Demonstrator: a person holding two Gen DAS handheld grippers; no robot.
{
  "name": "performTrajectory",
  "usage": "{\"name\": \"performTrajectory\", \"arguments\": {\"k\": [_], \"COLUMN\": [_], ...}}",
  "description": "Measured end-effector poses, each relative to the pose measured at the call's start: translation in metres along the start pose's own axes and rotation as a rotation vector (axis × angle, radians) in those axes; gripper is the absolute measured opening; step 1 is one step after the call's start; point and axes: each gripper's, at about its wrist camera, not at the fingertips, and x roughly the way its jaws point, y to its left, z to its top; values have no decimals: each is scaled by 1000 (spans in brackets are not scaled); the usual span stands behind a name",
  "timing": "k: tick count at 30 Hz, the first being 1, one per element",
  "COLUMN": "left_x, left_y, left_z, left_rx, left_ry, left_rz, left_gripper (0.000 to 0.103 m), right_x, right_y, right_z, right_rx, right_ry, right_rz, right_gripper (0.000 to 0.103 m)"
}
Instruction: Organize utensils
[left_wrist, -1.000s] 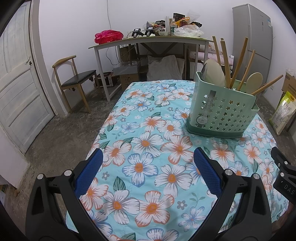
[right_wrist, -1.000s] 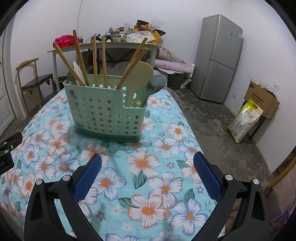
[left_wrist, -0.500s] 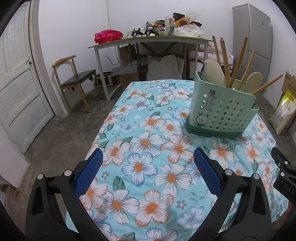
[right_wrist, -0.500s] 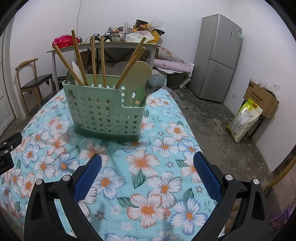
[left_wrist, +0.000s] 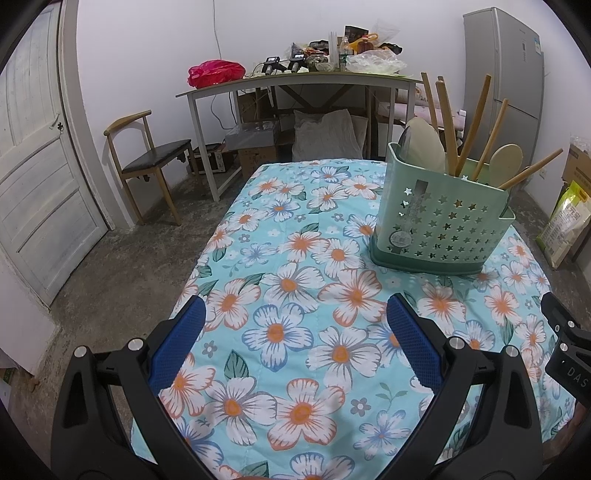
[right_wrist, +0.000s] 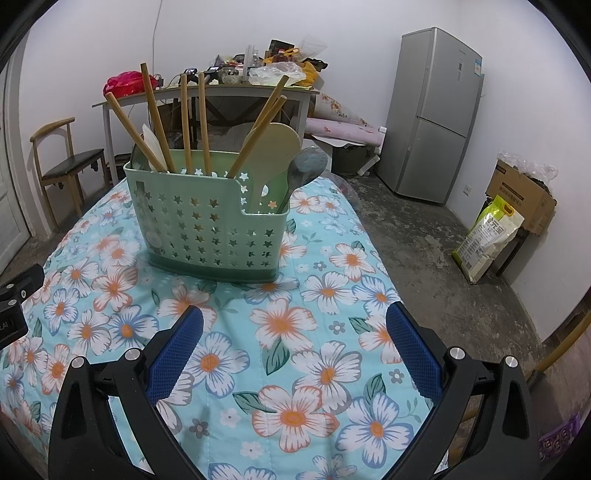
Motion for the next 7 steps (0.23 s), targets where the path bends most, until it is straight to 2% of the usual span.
{"name": "performTrajectory", "arguments": {"k": [7], "left_x": [0], "left_y": [1], "left_z": [0], "left_rx": [-1], "left_ry": [-2], "left_rz": [2], "left_gripper": [95], "right_x": [0], "right_y": [0], "right_z": [0], "right_rx": [1], "right_ry": [2], "right_rz": [0], "right_gripper": [96]}}
